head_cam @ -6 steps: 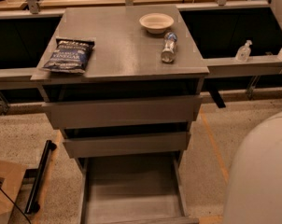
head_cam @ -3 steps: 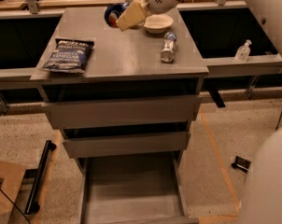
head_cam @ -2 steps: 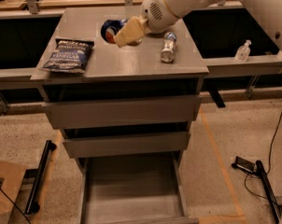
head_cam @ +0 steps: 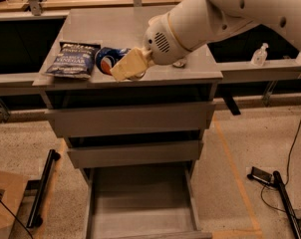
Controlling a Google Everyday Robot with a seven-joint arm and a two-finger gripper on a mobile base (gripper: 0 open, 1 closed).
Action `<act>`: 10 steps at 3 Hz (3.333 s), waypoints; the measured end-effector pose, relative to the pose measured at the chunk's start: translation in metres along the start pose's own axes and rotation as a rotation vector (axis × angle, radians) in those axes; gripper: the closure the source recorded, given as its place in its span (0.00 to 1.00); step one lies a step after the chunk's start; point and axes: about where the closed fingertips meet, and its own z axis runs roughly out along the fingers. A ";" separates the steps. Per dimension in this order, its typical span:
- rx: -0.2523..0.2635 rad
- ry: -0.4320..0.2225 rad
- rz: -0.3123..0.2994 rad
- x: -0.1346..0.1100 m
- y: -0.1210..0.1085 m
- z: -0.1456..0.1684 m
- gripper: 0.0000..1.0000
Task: Place pepsi can into bottom drawer
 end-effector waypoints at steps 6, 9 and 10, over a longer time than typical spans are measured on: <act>0.001 0.186 0.233 0.201 -0.035 0.225 1.00; -0.112 0.261 0.416 0.350 -0.052 0.315 1.00; -0.109 0.258 0.413 0.348 -0.052 0.313 1.00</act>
Offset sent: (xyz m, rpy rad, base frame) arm 0.0030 0.0535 -0.2636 -0.0896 0.0997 -0.1229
